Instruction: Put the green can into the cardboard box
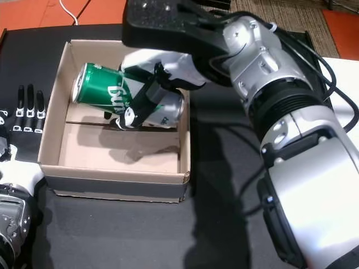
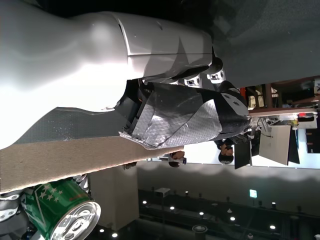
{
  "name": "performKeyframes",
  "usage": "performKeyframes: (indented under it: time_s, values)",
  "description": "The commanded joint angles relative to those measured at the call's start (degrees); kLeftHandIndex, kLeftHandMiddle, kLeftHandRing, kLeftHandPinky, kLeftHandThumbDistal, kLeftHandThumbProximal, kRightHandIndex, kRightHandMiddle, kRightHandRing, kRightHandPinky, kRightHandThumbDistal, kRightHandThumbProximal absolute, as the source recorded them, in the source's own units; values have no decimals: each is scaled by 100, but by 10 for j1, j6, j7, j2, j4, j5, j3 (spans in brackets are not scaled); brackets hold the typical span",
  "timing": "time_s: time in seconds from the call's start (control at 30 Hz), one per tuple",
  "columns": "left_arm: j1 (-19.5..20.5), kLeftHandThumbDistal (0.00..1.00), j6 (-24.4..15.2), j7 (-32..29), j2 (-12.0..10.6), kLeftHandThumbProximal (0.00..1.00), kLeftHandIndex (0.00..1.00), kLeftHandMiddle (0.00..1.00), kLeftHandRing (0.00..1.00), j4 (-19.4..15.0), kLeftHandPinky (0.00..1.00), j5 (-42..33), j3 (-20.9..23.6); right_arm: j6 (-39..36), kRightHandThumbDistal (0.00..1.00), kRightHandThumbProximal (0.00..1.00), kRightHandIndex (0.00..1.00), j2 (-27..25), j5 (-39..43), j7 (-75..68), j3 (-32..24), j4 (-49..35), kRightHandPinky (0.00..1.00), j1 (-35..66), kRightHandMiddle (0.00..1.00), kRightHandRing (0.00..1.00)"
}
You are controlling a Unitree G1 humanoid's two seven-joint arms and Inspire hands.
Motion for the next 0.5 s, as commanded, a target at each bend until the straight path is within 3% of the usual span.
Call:
performKeyframes:
  time_s: [0.0, 0.07, 0.13, 0.17, 0.23, 0.3, 0.37, 0.47]
  values:
    - [16, 0, -5, 20, -10, 75, 42, 44, 58, 10, 72, 0, 1, -16, 35, 0, 13, 2, 9, -7, -2, -4, 33, 1, 15, 24]
    - [17, 0, -7, 18, -11, 75, 43, 45, 59, 10, 73, 1, 0, -22, 33, 0, 17, 4, 15, -7, -7, -3, 35, 2, 18, 26]
    - [16, 0, -6, 20, -12, 75, 43, 45, 58, 10, 71, -1, 1, -26, 31, 1, 33, 7, 27, -9, -19, -3, 47, 4, 32, 39]
    - [16, 0, -6, 18, -13, 76, 44, 46, 59, 10, 72, -2, 2, -27, 33, 8, 41, 7, 31, -11, -23, -4, 53, 5, 40, 46]
    - [18, 0, -7, 16, -13, 76, 43, 45, 58, 10, 71, -1, 1, -32, 45, 24, 57, 6, 37, -9, -27, -3, 65, 7, 57, 63]
    - [19, 0, -5, 11, -12, 77, 44, 46, 59, 10, 71, -4, 3, -45, 53, 35, 67, 2, 33, -5, -23, -3, 71, 7, 67, 73]
    - [19, 0, -1, 9, -12, 77, 43, 45, 58, 10, 69, -7, 6, -54, 69, 41, 71, -1, 26, -4, -18, -3, 78, 6, 73, 80]
    - [19, 0, -1, 11, -11, 78, 42, 45, 57, 11, 68, -6, 7, -52, 88, 46, 81, -6, 18, -4, -9, -2, 95, 2, 90, 98]
